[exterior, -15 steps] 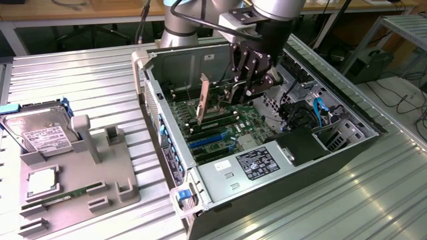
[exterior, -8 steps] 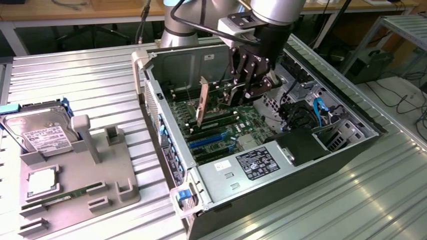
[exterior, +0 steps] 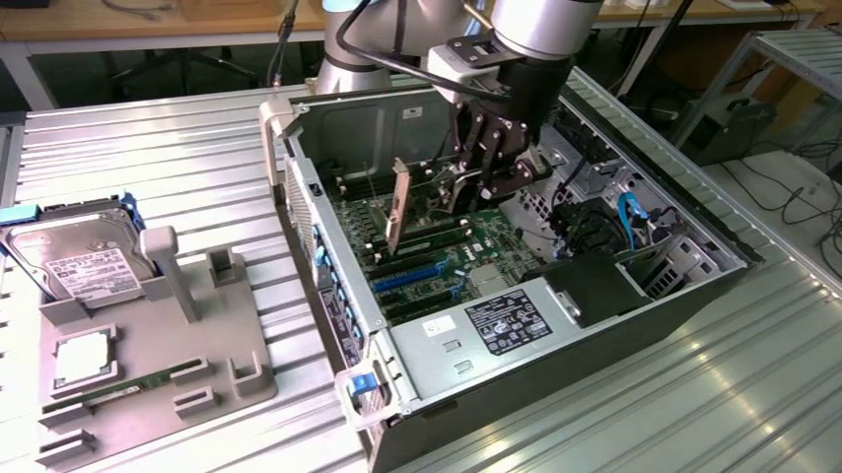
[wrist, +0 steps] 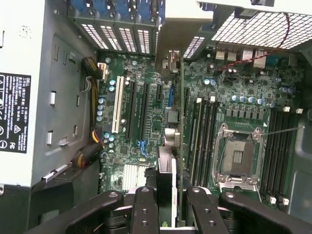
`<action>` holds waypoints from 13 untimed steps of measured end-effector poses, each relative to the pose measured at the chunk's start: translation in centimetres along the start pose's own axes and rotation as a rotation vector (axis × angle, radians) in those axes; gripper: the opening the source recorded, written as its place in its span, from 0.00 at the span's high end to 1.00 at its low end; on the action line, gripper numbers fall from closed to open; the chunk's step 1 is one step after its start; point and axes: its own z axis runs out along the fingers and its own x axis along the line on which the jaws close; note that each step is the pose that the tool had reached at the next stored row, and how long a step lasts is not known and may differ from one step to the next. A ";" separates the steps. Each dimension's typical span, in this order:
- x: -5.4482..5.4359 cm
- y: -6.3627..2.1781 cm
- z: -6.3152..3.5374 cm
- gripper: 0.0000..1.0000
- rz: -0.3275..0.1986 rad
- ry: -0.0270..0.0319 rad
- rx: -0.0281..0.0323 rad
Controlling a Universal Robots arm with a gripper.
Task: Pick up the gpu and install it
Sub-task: 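Insert the gpu into the slot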
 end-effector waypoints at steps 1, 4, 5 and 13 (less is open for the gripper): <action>0.0 -0.01 0.15 0.72 0.000 -0.0001 0.0000; 0.0 -0.02 0.48 0.72 0.000 -0.0003 0.0000; 0.0 -0.02 0.56 0.72 0.000 -0.0005 0.0000; 0.0 -0.05 1.31 0.72 0.000 -0.0022 0.0003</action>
